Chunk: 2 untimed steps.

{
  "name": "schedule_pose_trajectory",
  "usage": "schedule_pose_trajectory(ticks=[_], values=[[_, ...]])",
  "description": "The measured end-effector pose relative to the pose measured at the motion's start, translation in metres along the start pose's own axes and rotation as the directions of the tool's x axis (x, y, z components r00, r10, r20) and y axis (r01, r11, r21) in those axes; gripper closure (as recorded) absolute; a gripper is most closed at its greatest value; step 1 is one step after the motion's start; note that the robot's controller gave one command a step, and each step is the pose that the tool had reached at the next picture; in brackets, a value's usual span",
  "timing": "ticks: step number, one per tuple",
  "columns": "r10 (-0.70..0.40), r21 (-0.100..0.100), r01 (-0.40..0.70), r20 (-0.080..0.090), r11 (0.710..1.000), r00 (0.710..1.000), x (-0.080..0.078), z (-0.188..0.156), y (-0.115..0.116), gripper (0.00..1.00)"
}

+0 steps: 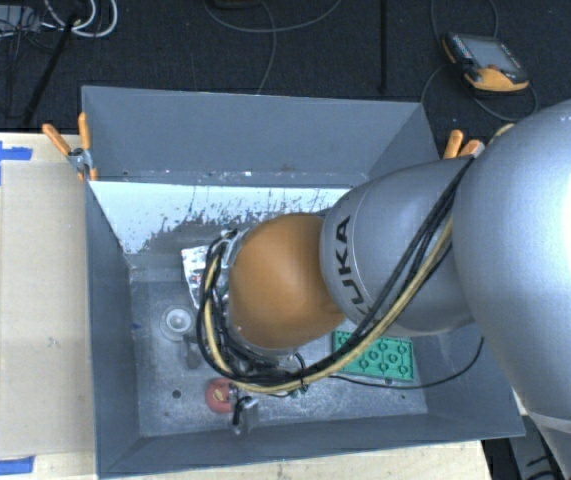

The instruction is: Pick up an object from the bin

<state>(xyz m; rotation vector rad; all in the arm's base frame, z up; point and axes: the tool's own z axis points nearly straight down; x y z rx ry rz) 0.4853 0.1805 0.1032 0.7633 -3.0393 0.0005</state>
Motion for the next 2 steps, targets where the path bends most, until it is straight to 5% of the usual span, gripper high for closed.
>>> schedule_pose_trajectory(ticks=[1,2], values=[[-0.171,0.008,0.171,0.025,0.985,0.985,0.0299,0.0307,-0.0328,0.0],[-0.169,0.002,0.169,0.008,0.986,0.986,0.035,0.034,-0.0318,1.0]])
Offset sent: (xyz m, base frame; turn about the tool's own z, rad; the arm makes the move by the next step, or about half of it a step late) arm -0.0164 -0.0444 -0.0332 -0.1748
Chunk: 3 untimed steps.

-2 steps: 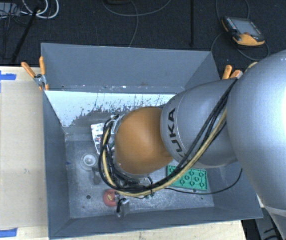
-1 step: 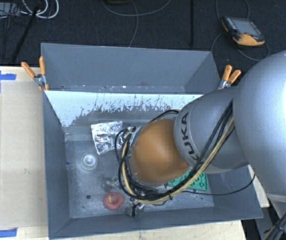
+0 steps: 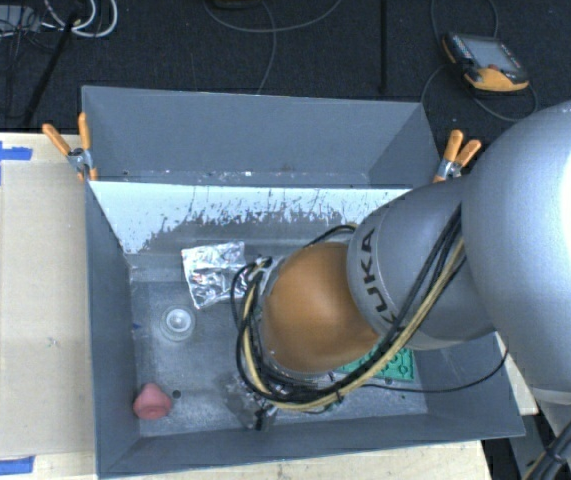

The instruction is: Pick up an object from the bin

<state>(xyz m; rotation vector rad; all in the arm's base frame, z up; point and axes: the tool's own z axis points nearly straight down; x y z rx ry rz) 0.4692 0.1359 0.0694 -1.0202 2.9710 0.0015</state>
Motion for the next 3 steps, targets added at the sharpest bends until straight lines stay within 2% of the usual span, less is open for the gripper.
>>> schedule_pose_trajectory(ticks=[1,2,3], values=[[0.001,0.006,-0.002,0.018,1.0,1.0,-0.005,-0.003,-0.002,0.0],[0.004,0.002,-0.004,0.009,1.0,1.0,-0.094,-0.015,-0.002,0.0],[-0.04,-0.004,0.04,-0.003,0.999,0.999,-0.092,-0.007,0.061,0.0]])
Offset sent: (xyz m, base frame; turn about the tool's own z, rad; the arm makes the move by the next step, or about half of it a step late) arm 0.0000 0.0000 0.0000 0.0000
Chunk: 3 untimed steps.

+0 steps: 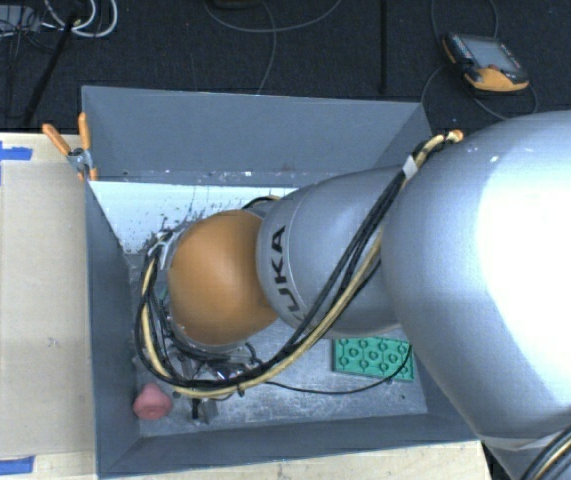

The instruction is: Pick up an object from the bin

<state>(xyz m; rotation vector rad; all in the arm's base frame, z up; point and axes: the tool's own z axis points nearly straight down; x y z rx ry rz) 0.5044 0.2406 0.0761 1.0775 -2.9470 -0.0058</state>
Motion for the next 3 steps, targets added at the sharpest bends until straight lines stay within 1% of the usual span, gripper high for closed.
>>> schedule_pose_trajectory(ticks=[1,2,3], values=[[-0.34,0.004,0.34,-0.003,0.94,0.94,0.0154,0.003,0.0178,0.0],[-0.351,0.01,0.351,0.0,0.936,0.936,0.0181,0.0056,0.0209,0.0],[-0.351,0.004,0.351,0.0,0.936,0.936,0.0188,0.0068,0.0234,1.0]])
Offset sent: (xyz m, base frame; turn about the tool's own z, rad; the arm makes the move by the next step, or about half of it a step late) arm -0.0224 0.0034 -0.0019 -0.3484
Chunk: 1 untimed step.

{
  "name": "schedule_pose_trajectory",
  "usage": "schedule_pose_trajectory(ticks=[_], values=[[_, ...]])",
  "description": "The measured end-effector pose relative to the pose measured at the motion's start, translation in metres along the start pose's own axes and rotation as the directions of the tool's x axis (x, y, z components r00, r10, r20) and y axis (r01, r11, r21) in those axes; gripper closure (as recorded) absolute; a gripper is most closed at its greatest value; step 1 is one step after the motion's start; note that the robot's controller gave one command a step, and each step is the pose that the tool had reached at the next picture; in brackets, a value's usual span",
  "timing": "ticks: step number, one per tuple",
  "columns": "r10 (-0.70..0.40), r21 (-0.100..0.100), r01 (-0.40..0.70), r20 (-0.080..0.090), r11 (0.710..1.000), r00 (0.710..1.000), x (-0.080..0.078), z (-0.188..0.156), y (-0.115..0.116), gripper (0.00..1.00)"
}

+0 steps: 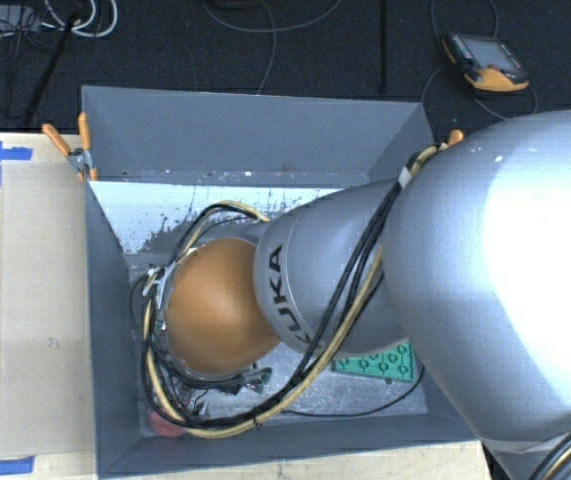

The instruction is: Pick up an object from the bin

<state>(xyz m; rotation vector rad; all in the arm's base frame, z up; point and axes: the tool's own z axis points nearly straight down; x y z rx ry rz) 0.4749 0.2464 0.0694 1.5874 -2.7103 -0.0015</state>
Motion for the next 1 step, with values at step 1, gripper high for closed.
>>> schedule_pose_trajectory(ticks=[1], values=[[-0.009,0.006,0.009,0.007,1.0,1.0,0.0001,-0.1527,-0.0019,1.0]])
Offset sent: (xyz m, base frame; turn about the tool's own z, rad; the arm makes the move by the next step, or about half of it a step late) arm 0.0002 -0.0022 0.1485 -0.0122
